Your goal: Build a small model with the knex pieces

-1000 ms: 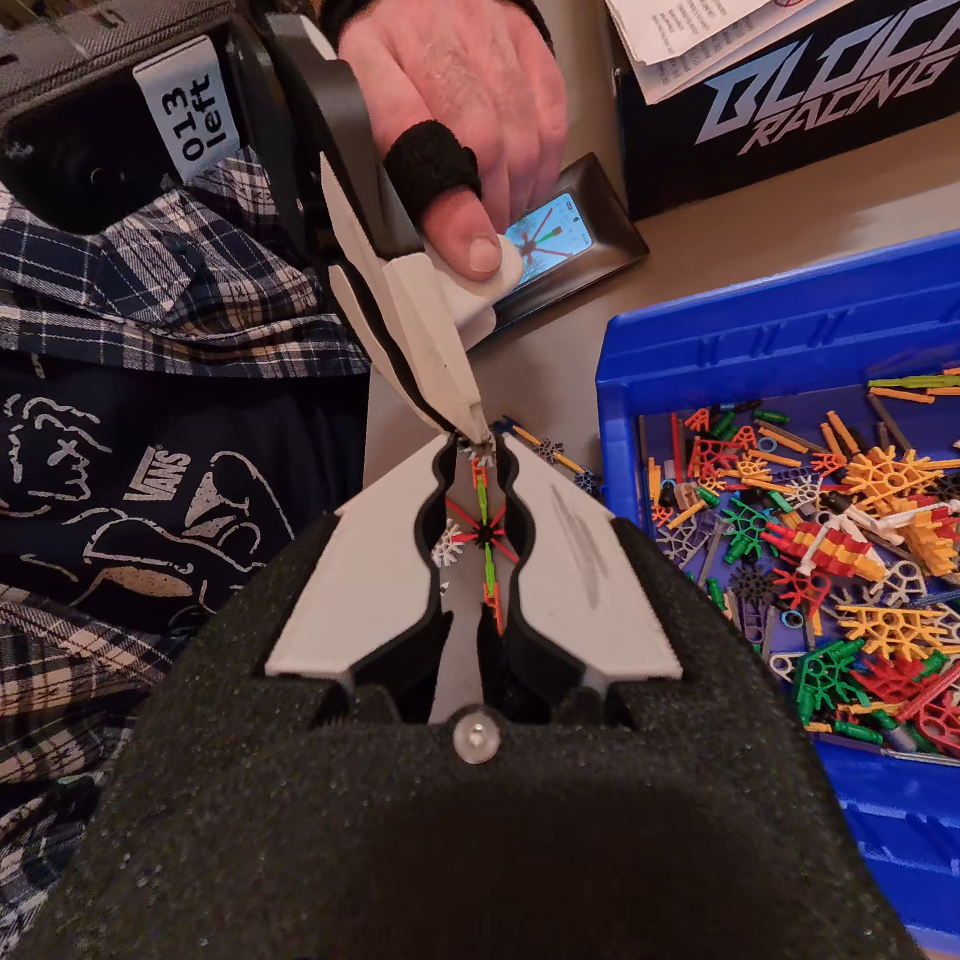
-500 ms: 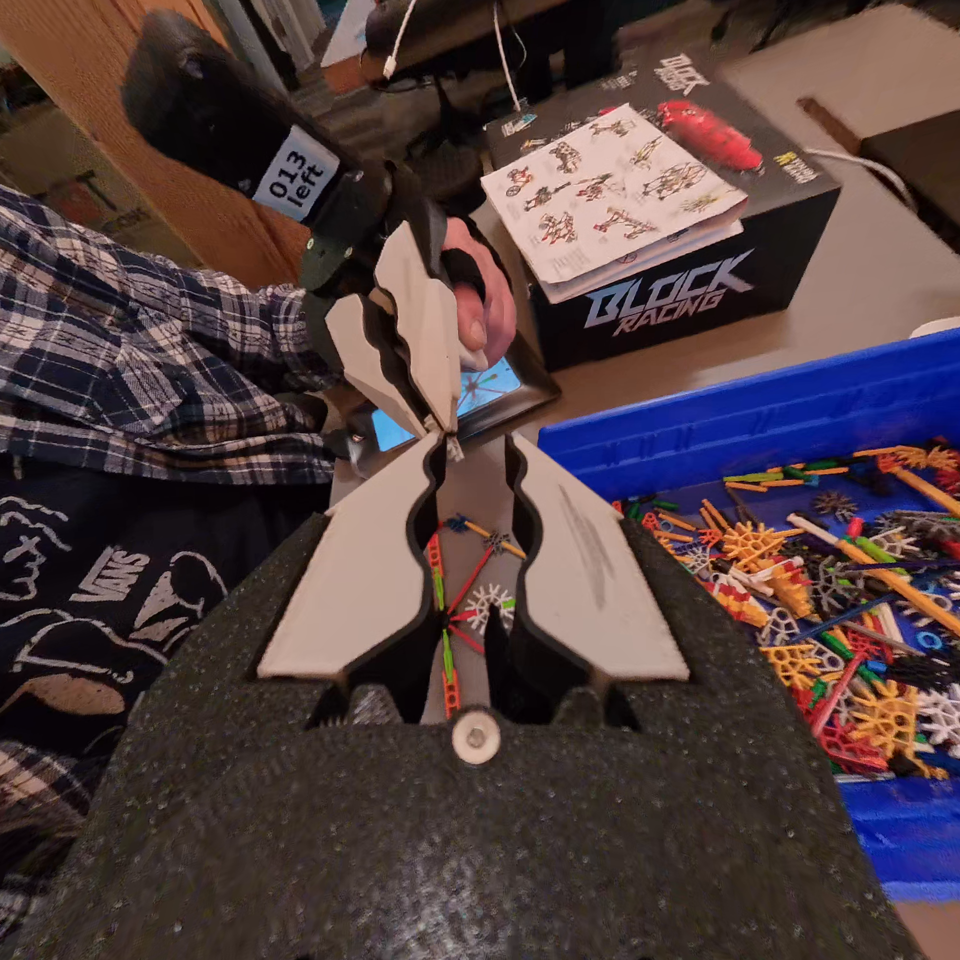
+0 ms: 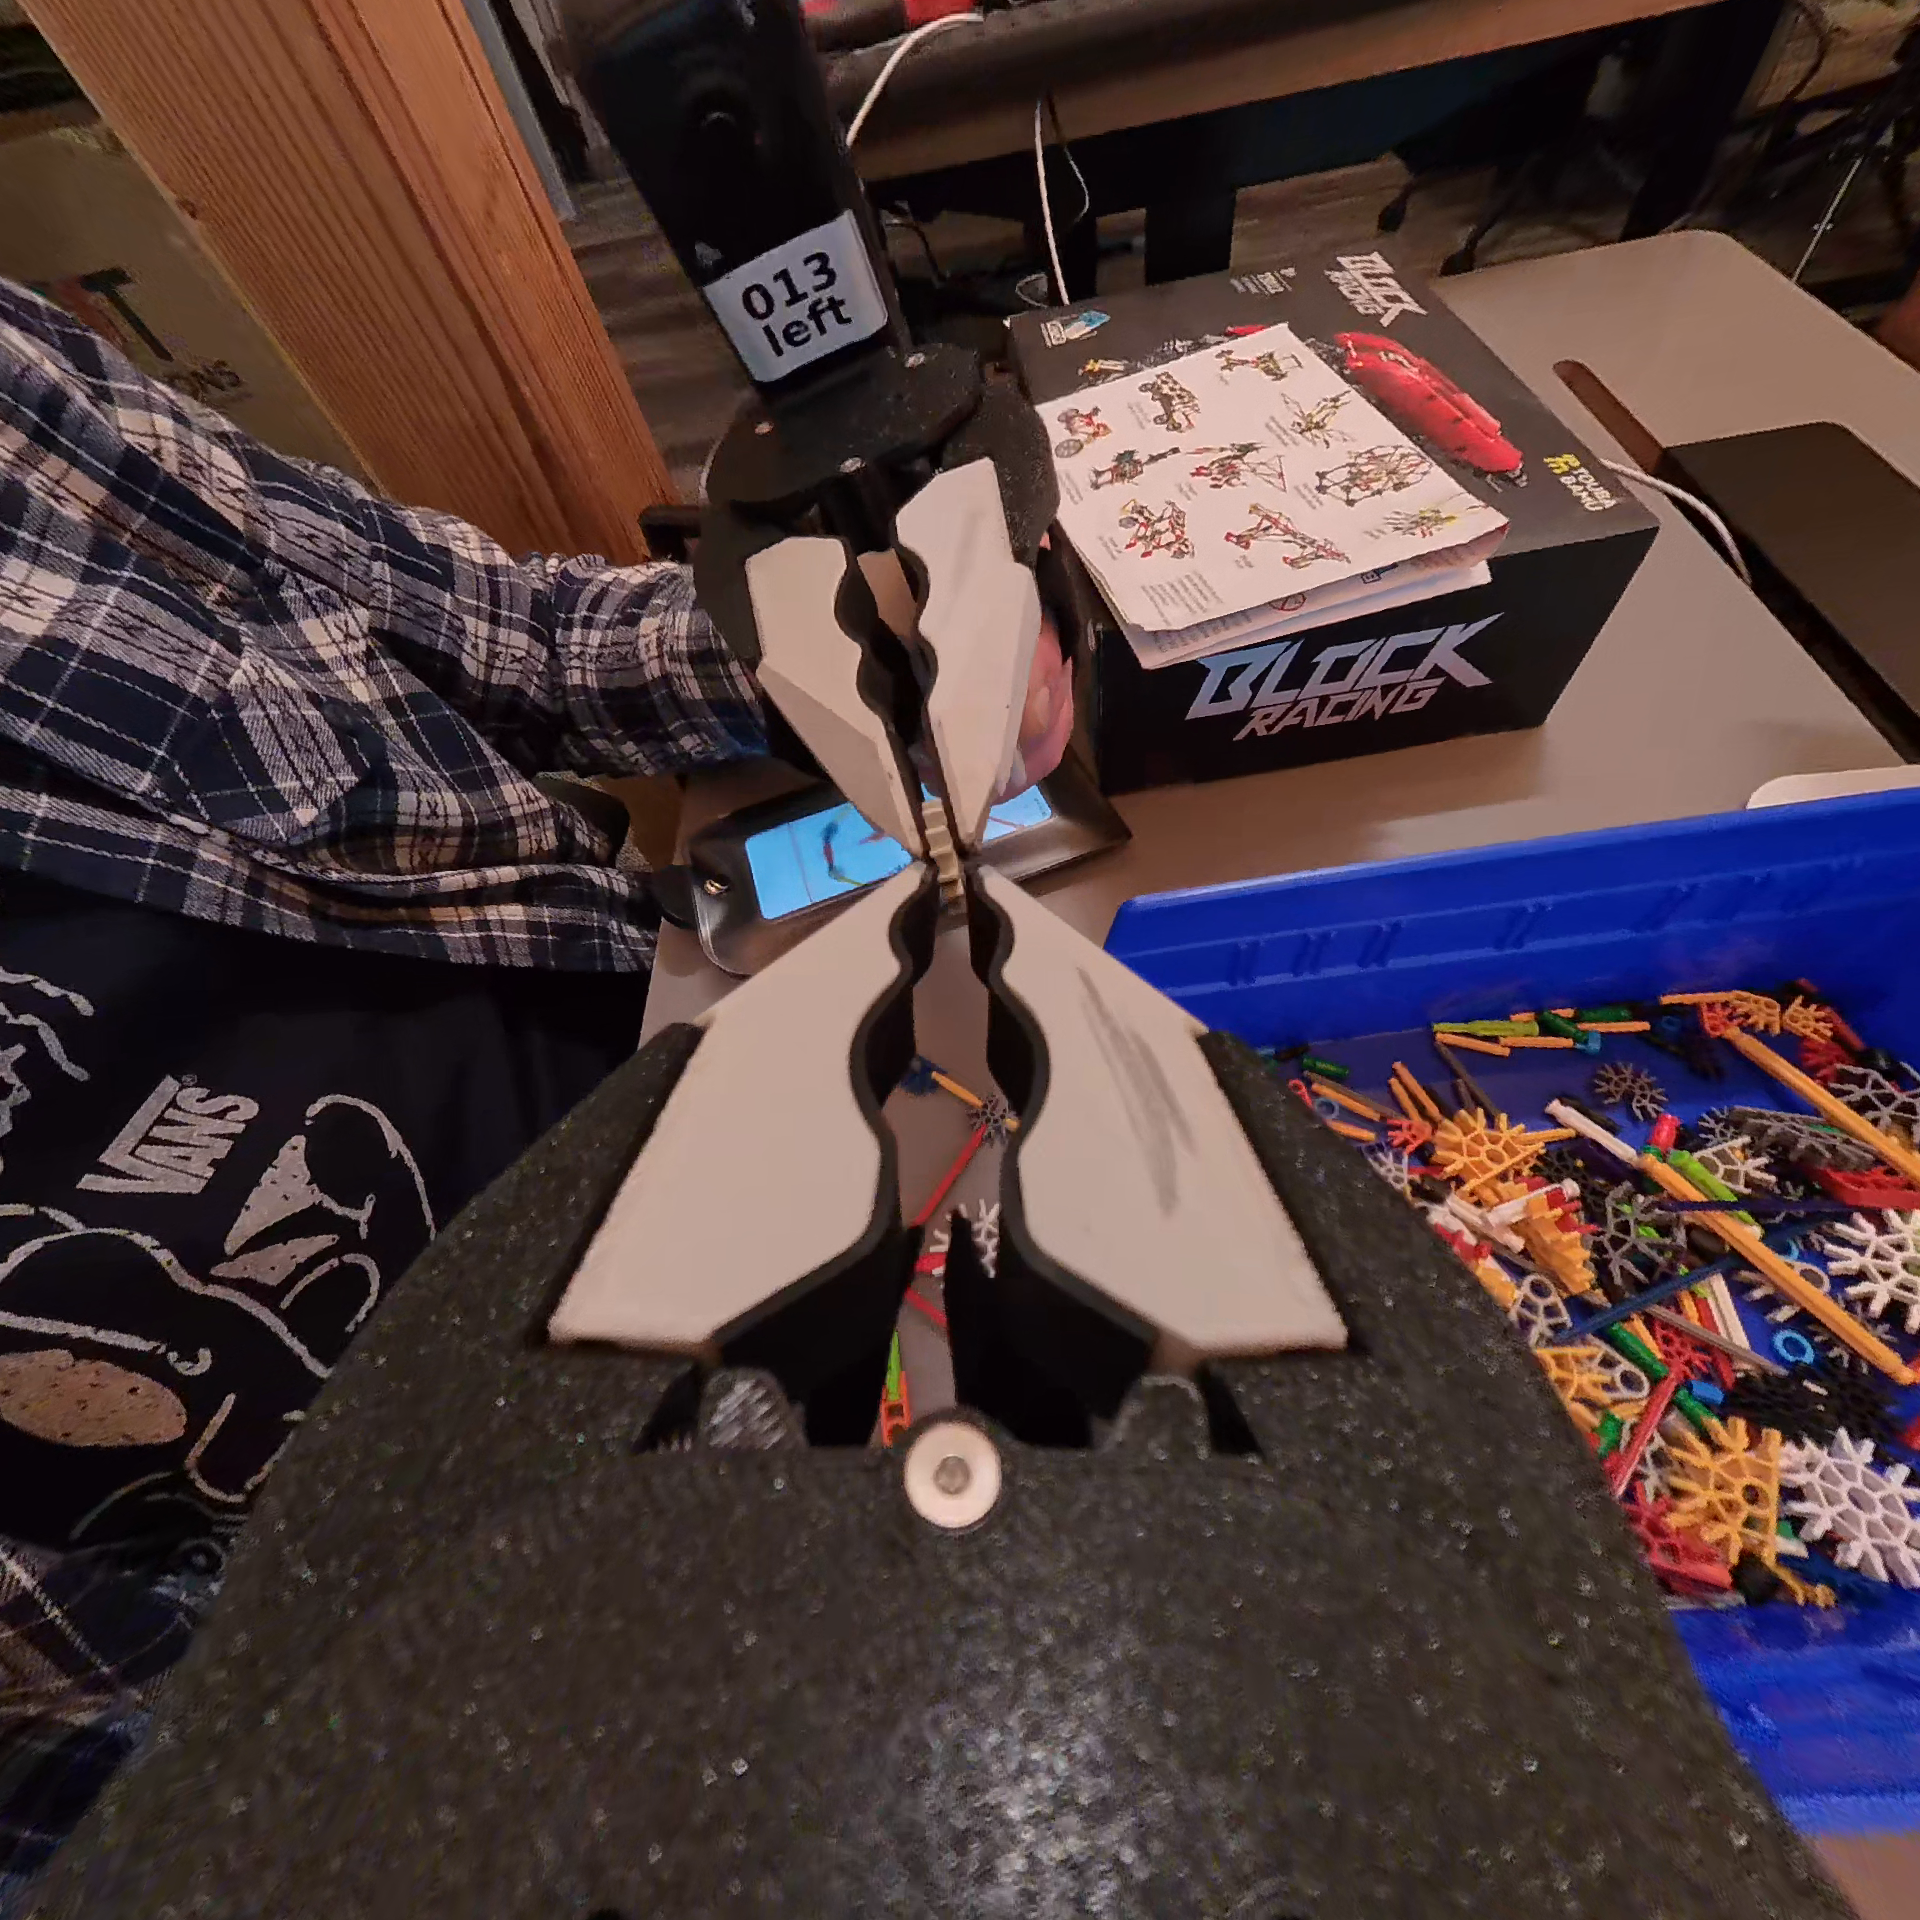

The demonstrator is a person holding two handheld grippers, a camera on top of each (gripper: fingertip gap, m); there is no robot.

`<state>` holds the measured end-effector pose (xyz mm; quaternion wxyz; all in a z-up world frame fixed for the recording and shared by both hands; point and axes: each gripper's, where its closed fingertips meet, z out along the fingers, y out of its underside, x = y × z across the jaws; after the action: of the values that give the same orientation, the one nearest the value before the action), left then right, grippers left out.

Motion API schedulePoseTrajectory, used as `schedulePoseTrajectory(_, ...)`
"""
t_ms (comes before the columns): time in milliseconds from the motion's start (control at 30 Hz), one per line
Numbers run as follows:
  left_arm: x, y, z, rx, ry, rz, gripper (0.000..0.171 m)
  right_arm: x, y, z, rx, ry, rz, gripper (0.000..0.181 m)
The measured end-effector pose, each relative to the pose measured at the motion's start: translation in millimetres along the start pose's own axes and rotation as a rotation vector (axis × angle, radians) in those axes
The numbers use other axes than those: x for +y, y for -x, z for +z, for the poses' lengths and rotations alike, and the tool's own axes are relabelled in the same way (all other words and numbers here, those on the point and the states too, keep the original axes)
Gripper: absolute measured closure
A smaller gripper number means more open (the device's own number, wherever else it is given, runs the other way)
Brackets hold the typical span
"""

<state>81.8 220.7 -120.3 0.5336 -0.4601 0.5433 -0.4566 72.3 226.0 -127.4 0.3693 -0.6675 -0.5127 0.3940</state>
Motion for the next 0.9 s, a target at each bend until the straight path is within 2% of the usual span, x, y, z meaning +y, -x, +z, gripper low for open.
schedulePoseTrajectory(100,2,-4,3,0.031,0.001,-0.022,0.167,4,5,-3,0.019,0.001,0.005,0.179)
schedulePoseTrajectory(200,8,-8,8,0.042,0.044,-0.001,0.162,13,8,-9,0.055,0.012,0.017,0.179)
schedulePoseTrajectory(267,12,-10,10,0.045,0.077,0.008,0.152,21,13,-16,0.076,0.012,0.033,0.179)
schedulePoseTrajectory(333,15,-12,11,0.045,0.106,0.022,0.152,30,16,-25,0.121,0.020,0.048,0.179)
schedulePoseTrajectory(533,48,-43,26,0.155,0.358,0.089,0.147,67,33,-56,0.269,0.062,0.103,0.179)
schedulePoseTrajectory(600,59,-59,32,0.218,0.436,0.051,0.143,83,41,-64,0.301,0.068,0.127,0.179)
schedulePoseTrajectory(900,128,-123,72,0.447,0.727,0.128,0.142,151,82,-79,0.333,0.048,0.234,0.179)
